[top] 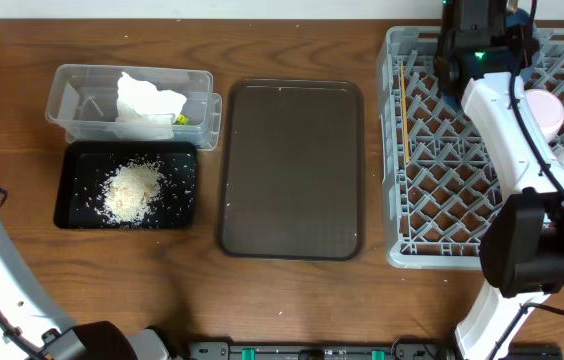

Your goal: Sort waste into correct bins and load items into the dishwasher rack

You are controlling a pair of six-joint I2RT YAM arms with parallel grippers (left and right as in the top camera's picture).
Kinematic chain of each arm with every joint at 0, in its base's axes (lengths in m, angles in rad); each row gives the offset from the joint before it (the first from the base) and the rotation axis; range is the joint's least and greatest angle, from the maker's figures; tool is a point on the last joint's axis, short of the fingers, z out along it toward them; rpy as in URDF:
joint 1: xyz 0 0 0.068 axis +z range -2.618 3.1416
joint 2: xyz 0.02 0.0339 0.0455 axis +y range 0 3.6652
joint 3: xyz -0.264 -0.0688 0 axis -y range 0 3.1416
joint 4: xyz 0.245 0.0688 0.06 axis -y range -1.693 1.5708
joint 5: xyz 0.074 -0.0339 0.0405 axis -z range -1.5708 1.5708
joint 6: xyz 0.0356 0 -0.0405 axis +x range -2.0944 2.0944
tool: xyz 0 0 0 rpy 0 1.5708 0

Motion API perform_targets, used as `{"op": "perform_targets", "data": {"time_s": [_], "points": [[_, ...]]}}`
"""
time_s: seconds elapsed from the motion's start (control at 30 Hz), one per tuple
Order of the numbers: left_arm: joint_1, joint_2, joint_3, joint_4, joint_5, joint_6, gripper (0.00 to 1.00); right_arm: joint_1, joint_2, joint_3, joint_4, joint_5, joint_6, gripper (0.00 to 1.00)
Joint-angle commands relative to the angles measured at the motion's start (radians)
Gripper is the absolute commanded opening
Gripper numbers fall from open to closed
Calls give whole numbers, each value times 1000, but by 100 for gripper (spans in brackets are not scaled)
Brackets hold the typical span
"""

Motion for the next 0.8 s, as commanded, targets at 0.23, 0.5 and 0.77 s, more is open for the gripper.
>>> {"op": "perform_targets", "data": {"time_s": [0.23, 0.5, 0.77], "points": [[4, 8, 5, -3, -9, -9, 89, 21, 4, -8, 81, -14, -325, 1], [4, 8, 5, -3, -9, -9, 89, 21, 5, -8, 77, -147, -552, 4], [4, 8, 5, -3, -9, -9, 89, 11, 5, -8, 181, -164, -762, 1]]}}
